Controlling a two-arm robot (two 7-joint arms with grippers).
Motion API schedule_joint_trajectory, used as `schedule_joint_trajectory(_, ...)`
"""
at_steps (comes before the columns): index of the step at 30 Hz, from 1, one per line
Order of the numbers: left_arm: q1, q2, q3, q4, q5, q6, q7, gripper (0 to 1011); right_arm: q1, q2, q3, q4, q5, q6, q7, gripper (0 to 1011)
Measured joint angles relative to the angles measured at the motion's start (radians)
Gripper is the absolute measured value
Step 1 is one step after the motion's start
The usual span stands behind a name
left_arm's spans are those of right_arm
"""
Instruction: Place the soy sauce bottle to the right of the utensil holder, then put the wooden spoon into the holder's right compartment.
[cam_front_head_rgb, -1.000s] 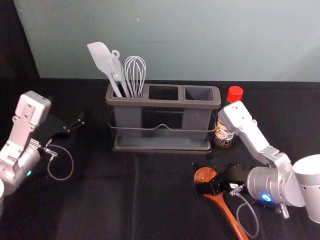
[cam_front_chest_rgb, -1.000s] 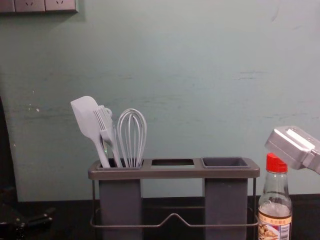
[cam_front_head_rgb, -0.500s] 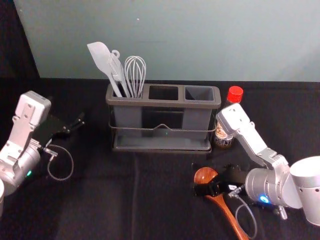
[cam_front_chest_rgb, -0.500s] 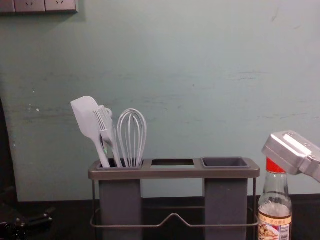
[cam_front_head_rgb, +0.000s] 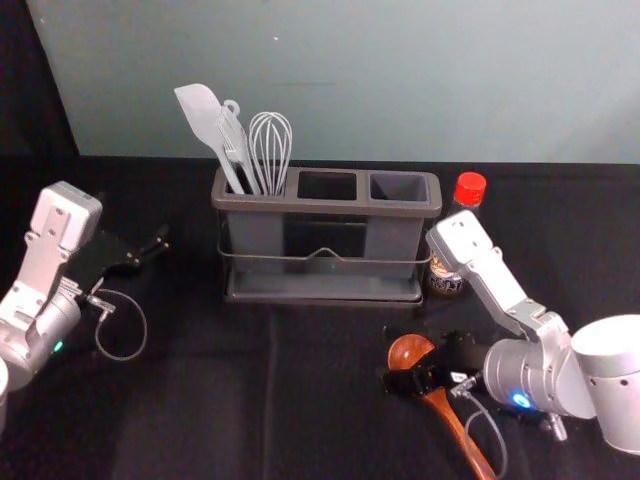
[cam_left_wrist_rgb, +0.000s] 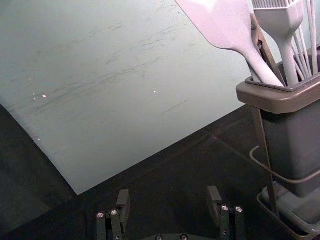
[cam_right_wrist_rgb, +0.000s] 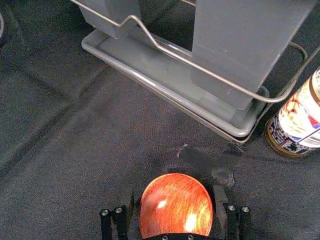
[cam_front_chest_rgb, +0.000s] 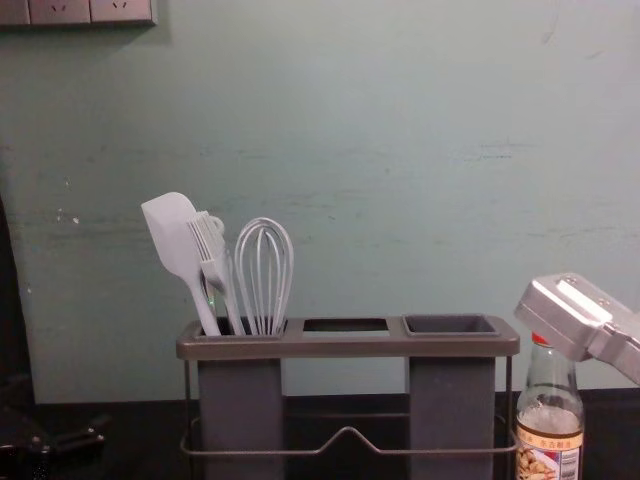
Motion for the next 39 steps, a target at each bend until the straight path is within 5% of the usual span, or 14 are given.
schedule_joint_trajectory(16,0.000,0.000,0.000,0.000,0.000,0.000,0.000,1005,0.000,0.001,0.000,-0.001,0.000,0.000,0.002,1002)
schedule_joint_trajectory(24,0.000,0.000,0.000,0.000,0.000,0.000,0.000,1005,0.001,0.002,0.000,-0.002,0.001,0.000,0.001,835)
schedule_joint_trajectory(36,0.000,0.000,0.000,0.000,0.000,0.000,0.000,1005,0.001,0.002,-0.001,-0.002,0.001,0.001,0.000,830)
schedule_joint_trajectory(39,0.000,0.000,0.000,0.000,0.000,0.000,0.000,1005,-0.018,0.015,0.010,-0.032,-0.008,-0.042,0.006,830)
